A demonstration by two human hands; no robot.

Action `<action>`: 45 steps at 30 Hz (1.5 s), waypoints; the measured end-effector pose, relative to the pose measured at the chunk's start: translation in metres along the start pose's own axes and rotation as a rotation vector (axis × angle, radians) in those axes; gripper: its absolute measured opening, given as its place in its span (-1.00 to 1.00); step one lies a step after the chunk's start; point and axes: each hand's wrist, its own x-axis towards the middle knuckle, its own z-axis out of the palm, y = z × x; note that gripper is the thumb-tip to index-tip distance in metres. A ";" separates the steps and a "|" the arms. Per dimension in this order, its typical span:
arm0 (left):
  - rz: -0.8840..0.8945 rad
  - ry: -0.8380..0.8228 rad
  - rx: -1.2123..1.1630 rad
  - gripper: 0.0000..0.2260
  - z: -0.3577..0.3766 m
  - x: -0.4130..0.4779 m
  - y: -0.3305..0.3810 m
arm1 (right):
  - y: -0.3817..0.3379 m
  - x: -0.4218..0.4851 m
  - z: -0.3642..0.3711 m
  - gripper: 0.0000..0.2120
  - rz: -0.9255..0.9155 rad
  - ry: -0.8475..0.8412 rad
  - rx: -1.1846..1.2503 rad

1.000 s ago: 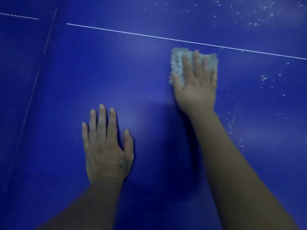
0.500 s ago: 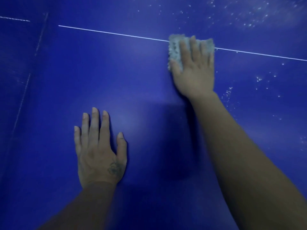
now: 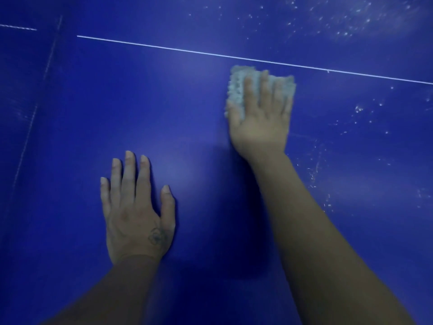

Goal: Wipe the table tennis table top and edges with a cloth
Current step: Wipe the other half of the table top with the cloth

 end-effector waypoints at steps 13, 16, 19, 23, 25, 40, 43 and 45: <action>-0.013 -0.012 0.019 -0.39 -0.002 -0.002 0.002 | 0.076 -0.022 -0.012 -0.31 0.292 0.084 -0.052; 0.000 0.005 0.016 -0.40 -0.002 -0.002 0.002 | 0.028 -0.049 0.002 -0.39 0.093 0.186 -0.093; 0.007 0.010 0.026 -0.40 -0.001 -0.003 0.001 | 0.012 -0.085 0.002 -0.38 -0.105 0.059 -0.051; -0.002 0.017 0.033 -0.40 -0.002 -0.002 0.001 | 0.070 -0.087 -0.005 -0.37 -0.089 0.082 -0.070; 0.001 0.016 0.030 -0.40 -0.003 -0.003 0.002 | 0.104 -0.080 -0.012 -0.36 0.069 0.110 -0.099; 0.006 0.005 0.048 -0.41 -0.005 -0.004 0.003 | 0.095 -0.139 -0.013 -0.38 -0.086 0.091 -0.083; 0.019 0.021 0.051 -0.41 -0.005 -0.006 0.003 | 0.133 -0.136 -0.024 -0.31 0.196 0.045 -0.070; 0.025 0.022 0.048 -0.41 -0.007 -0.006 0.004 | 0.122 -0.137 -0.026 -0.30 0.278 0.048 -0.040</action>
